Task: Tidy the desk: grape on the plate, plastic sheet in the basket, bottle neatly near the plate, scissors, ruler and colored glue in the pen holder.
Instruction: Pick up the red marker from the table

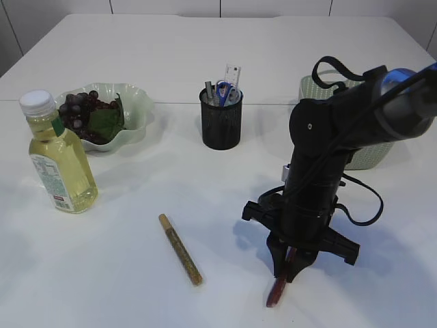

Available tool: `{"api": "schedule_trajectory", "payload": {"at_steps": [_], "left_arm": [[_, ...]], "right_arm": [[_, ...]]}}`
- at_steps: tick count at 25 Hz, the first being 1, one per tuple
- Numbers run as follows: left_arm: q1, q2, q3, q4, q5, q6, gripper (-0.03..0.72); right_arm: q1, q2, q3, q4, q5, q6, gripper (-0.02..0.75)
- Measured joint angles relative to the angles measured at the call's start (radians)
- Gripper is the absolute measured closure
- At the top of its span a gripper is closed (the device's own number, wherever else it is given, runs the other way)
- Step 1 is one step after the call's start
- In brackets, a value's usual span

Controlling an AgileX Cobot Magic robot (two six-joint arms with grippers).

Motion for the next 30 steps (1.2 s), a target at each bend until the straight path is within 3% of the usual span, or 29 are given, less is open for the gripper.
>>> {"api": "schedule_trajectory", "payload": {"at_steps": [8, 18, 22, 30], "left_arm": [[0.000, 0.000, 0.000, 0.000, 0.000, 0.000, 0.442], [0.000, 0.000, 0.000, 0.000, 0.000, 0.000, 0.442], [0.000, 0.000, 0.000, 0.000, 0.000, 0.000, 0.442], [0.000, 0.000, 0.000, 0.000, -0.033, 0.000, 0.442]], "right_arm": [[0.000, 0.002, -0.017, -0.001, -0.003, -0.162, 0.589], [0.000, 0.006, -0.253, -0.010, 0.169, -0.516, 0.592], [0.002, 0.006, -0.278, -0.020, 0.193, -0.598, 0.592], [0.073, -0.051, -0.274, -0.238, 0.092, -0.637, 0.592]]}}
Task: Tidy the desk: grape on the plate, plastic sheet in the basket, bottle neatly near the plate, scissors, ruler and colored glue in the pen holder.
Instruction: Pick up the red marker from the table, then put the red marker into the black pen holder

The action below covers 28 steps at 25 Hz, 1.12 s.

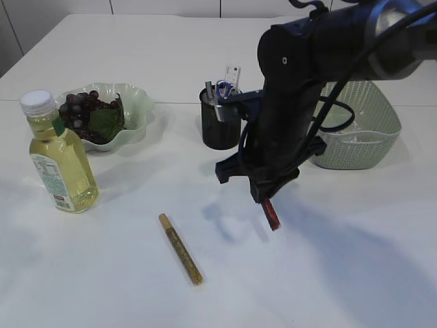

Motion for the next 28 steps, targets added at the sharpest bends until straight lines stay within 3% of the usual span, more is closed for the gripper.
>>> {"api": "schedule_trajectory", "payload": {"at_steps": [6, 15, 28], "left_arm": [[0.000, 0.000, 0.000, 0.000, -0.057, 0.000, 0.447], [0.000, 0.000, 0.000, 0.000, -0.113, 0.000, 0.449], [0.000, 0.000, 0.000, 0.000, -0.170, 0.000, 0.452]], "right_arm": [[0.023, -0.100, 0.065, -0.040, -0.190, -0.005, 0.593], [0.023, -0.258, 0.314, -0.090, -0.559, -0.005, 0.593], [-0.002, -0.244, 0.301, -0.178, -1.048, -0.008, 0.593]]}}
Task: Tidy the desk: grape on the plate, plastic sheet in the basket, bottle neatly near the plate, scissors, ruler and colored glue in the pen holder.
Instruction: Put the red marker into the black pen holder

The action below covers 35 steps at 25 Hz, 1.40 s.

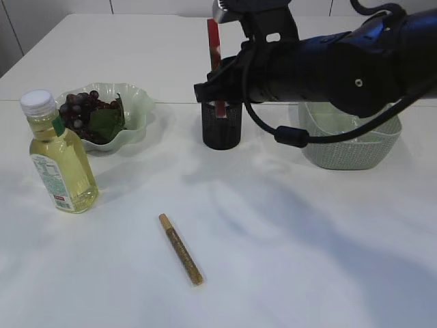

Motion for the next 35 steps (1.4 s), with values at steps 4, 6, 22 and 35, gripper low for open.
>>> {"api": "schedule_trajectory", "payload": {"at_steps": [4, 6, 22, 35], "left_arm": [[0.000, 0.000, 0.000, 0.004, -0.040, 0.000, 0.452], [0.000, 0.002, 0.000, 0.007, -0.055, 0.000, 0.452], [0.000, 0.122, 0.000, 0.064, -0.113, 0.000, 0.452], [0.000, 0.128, 0.000, 0.068, -0.225, 0.000, 0.452]], "right_arm": [[-0.043, 0.068, -0.064, -0.002, -0.083, 0.000, 0.593], [-0.056, 0.118, -0.109, -0.002, -0.101, 0.000, 0.593], [-0.097, 0.406, -0.421, -0.004, -0.193, -0.075, 0.593], [-0.164, 0.495, -0.433, -0.004, -0.253, -0.081, 0.594]]}}
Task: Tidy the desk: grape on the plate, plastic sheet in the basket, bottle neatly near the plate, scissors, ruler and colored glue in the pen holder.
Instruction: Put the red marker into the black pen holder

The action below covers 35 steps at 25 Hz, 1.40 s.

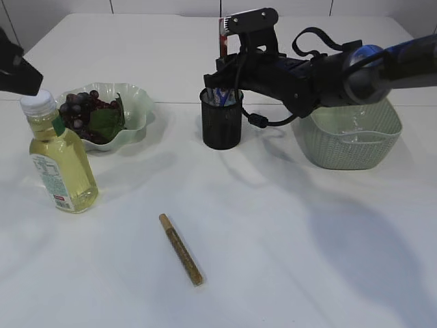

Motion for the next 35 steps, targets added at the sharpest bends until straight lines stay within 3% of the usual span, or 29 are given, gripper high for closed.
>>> {"api": "schedule_trajectory", "payload": {"at_steps": [17, 20, 26, 35], "left_arm": [[0.000, 0.000, 0.000, 0.000, -0.013, 0.000, 0.452], [0.000, 0.000, 0.000, 0.000, -0.013, 0.000, 0.452], [0.000, 0.000, 0.000, 0.000, -0.013, 0.000, 0.452], [0.000, 0.000, 0.000, 0.000, -0.011, 0.000, 0.452]], "right_arm": [[0.000, 0.005, -0.001, 0.000, 0.025, -0.002, 0.583], [0.000, 0.005, -0.001, 0.000, 0.043, -0.002, 0.540], [0.017, 0.005, -0.002, 0.000, 0.107, -0.002, 0.375], [0.048, -0.067, -0.077, 0.014, 0.379, -0.002, 0.347]]}}
